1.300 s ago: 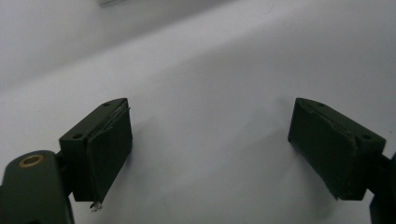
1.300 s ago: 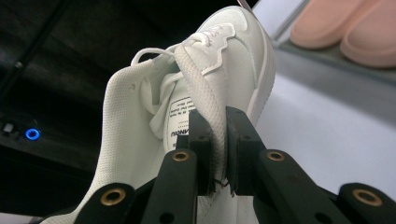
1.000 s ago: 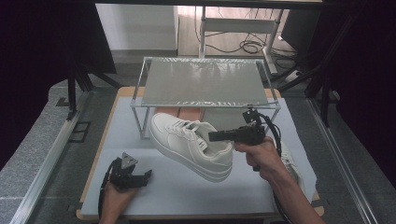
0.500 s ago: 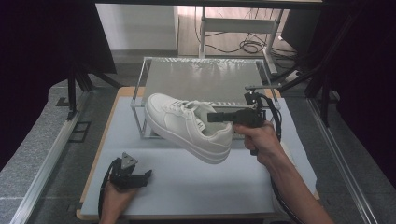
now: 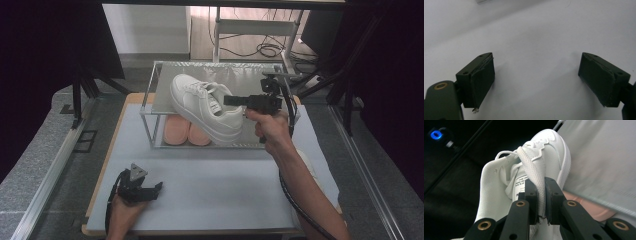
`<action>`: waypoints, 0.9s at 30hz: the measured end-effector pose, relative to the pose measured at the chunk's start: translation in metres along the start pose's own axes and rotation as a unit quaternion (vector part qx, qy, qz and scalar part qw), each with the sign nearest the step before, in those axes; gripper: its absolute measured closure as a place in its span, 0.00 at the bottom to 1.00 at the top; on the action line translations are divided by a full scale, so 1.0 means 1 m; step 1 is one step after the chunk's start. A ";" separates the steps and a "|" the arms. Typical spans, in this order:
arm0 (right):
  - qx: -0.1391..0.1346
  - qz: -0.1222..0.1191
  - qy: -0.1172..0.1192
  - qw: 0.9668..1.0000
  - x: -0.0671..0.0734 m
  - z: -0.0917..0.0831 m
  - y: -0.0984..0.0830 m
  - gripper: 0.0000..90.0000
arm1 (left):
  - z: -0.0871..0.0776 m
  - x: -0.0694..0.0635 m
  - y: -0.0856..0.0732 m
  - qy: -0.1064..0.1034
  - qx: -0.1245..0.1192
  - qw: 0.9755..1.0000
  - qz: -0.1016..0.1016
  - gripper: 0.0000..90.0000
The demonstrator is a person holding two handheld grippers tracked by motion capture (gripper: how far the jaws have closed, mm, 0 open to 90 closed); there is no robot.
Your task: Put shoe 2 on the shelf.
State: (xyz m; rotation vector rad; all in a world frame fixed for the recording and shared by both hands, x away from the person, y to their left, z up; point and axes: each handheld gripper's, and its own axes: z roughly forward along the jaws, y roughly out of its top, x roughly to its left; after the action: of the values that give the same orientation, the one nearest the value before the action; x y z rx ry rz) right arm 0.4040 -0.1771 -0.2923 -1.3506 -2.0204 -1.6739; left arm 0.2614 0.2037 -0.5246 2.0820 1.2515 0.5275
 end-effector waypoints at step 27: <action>-0.048 -0.005 -0.039 0.998 -0.031 0.018 0.013 0.56 | 0.000 -0.001 0.000 0.002 -0.003 1.000 0.000 0.16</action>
State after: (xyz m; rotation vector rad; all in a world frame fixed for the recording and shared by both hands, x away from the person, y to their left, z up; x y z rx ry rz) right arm 0.4380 -0.1784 -0.3092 -1.4600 -2.0141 -1.7713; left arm 0.2610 0.2031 -0.5249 2.0775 1.2498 0.5357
